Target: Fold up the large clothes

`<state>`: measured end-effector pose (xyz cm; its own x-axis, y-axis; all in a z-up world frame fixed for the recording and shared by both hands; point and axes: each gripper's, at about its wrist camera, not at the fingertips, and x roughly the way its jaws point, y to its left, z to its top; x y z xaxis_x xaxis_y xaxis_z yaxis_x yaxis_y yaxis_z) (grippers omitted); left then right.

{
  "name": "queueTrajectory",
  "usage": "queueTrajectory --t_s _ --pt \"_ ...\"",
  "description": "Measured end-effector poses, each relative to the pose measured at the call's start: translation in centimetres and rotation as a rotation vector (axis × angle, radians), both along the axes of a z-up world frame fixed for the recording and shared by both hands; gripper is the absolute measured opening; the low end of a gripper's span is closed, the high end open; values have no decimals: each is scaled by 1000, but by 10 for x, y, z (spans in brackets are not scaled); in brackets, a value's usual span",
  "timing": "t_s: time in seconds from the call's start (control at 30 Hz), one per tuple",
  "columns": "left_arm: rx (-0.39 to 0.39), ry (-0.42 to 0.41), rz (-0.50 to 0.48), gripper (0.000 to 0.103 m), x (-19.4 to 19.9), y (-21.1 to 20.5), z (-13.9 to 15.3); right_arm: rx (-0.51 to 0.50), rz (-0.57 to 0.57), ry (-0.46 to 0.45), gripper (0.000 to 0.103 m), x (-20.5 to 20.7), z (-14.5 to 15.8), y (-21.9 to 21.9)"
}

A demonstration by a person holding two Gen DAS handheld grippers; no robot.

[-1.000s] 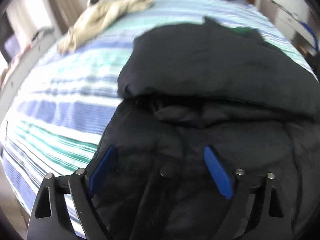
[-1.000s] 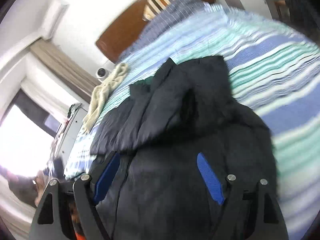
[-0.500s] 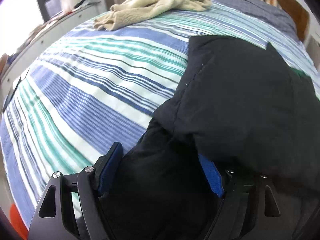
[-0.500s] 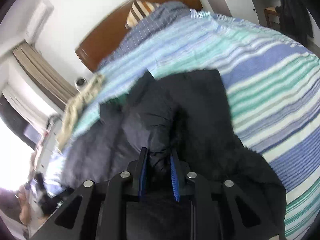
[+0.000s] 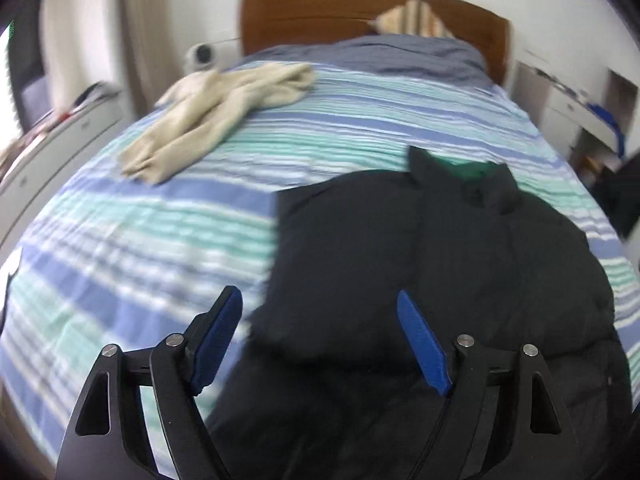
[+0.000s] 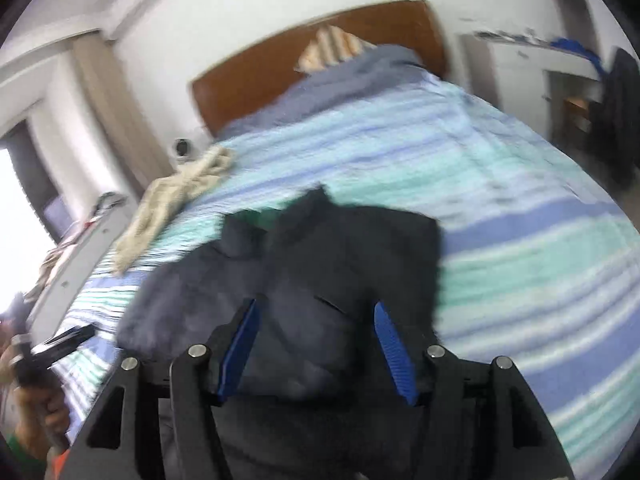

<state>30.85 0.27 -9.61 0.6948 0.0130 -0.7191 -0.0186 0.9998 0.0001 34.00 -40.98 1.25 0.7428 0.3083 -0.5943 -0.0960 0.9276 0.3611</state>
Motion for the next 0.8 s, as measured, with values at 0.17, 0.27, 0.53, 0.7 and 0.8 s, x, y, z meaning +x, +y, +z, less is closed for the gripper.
queueTrajectory --t_s 0.17,0.27,0.53,0.7,0.8 --pt "60 127 -47 70 25 -16 -60 -85 86 150 61 45 -60 27" --pt "29 143 -50 71 22 -9 -74 -60 76 241 61 51 -108 22" --pt "79 127 -54 73 9 -16 -45 -97 58 235 61 46 -99 21" --pt "18 -18 -53 93 11 -16 10 -74 45 128 61 32 -50 16" --pt "7 -36 -31 93 46 -26 19 -55 56 89 61 45 -33 23"
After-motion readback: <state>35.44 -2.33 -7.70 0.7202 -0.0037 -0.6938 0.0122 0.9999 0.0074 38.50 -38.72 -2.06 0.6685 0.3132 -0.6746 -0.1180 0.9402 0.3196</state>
